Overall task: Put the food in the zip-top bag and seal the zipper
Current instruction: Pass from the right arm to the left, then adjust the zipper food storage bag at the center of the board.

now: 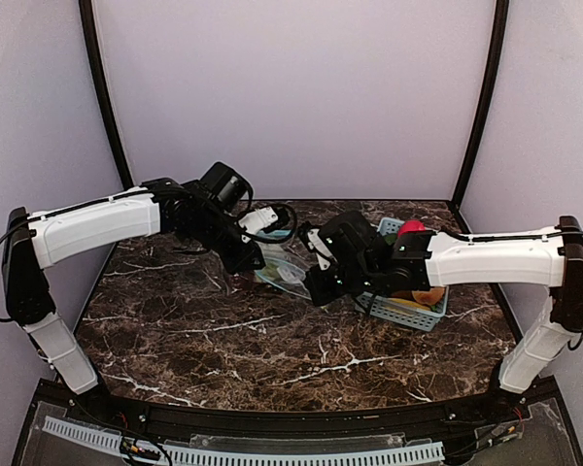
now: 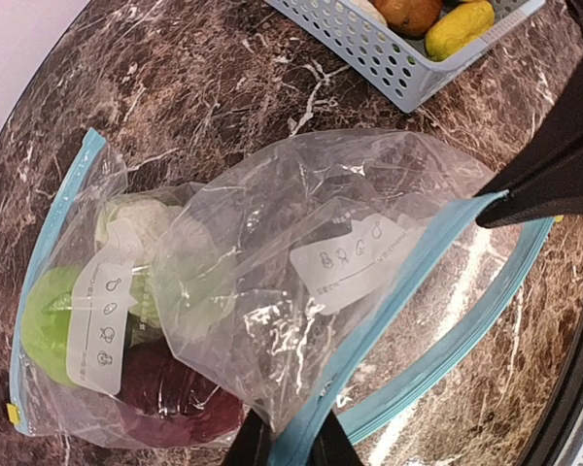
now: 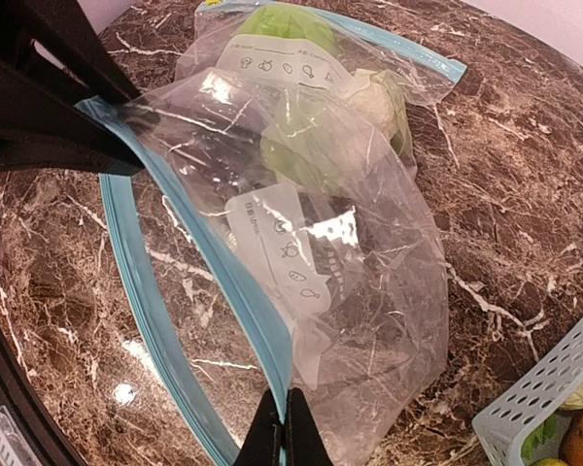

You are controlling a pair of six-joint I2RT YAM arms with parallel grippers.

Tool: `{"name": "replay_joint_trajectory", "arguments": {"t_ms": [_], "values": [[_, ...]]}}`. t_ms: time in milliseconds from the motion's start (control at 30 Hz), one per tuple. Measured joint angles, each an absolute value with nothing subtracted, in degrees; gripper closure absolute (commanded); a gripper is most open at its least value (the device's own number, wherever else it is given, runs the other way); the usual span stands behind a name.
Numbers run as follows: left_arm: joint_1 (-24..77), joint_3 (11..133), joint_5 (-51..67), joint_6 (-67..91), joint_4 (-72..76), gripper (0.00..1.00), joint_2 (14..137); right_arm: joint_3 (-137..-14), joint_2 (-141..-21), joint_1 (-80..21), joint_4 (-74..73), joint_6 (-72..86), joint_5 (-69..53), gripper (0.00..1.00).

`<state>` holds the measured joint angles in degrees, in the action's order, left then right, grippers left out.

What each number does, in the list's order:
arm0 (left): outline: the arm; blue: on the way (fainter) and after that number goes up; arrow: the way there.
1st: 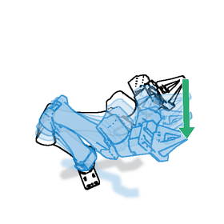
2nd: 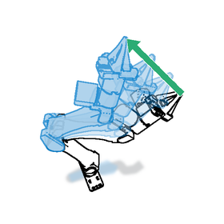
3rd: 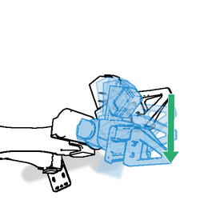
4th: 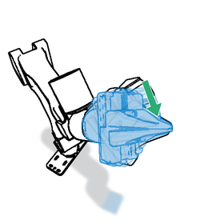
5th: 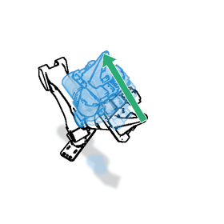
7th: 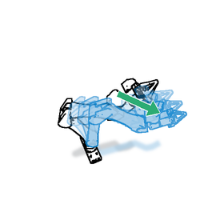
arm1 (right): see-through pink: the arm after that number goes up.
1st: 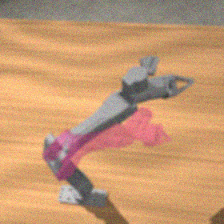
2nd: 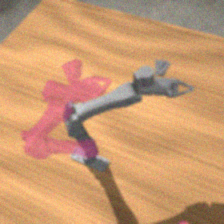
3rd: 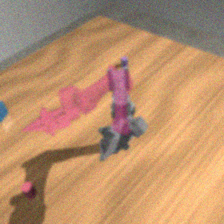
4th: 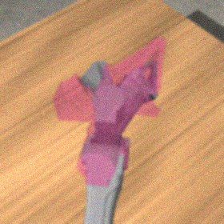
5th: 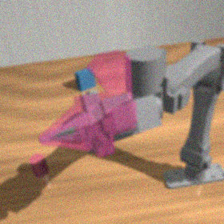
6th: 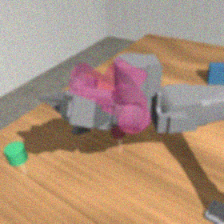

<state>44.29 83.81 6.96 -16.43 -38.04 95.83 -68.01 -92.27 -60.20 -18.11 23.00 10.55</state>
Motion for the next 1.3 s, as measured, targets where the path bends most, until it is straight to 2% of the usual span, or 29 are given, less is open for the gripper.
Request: {"name": "replay_joint_trajectory", "arguments": {"t_ms": [67,133,300,400,567,667,867,1067,1233,1300], "values": [[44.3,83.8,7.0,-16.3,-38.1,0.97,95.7,-68.0,-92.3,-60.2,-17.9,22.9,10.8,1.00],[44.3,83.8,7.0,-15.9,-38.1,0.99,95.7,-68.0,-92.3,-60.2,-17.8,22.6,11.3,1.00],[44.5,83.9,8.1,-13.5,-38.3,0.99,95.7,-67.6,-91.5,-60.2,-17.6,21.4,12.7,0.61],[44.5,84.8,9.0,-10.7,-38.7,0.99,95.8,-66.6,-89.1,-60.2,-17.9,20.9,13.3,0.42],[44.5,89.2,12.4,-5.0,-39.2,0.99,98.2,-64.1,-80.8,-60.2,-18.5,21.1,14.2,0.23],[44.5,91.0,14.9,-1.2,-39.1,0.99,99.9,-62.4,-75.0,-59.9,-20.2,21.9,15.9,0.16],[44.6,91.5,18.9,4.5,-39.1,0.99,101.6,-57.5,-67.1,-54.3,-25.8,24.5,18.3,0.12],[46.0,89.8,20.5,8.0,-39.1,0.99,101.8,-55.1,-65.9,-53.5,-28.3,23.7,15.2,0.14],[47.3,87.5,22.3,10.0,-39.1,0.99,102.1,-55.4,-67.4,-60.8,-24.9,21.5,15.5,0.47],[47.5,87.2,23.1,10.5,-39.2,0.99,102.3,-55.4,-68.7,-63.1,-22.0,20.9,14.3,0.56]]}}
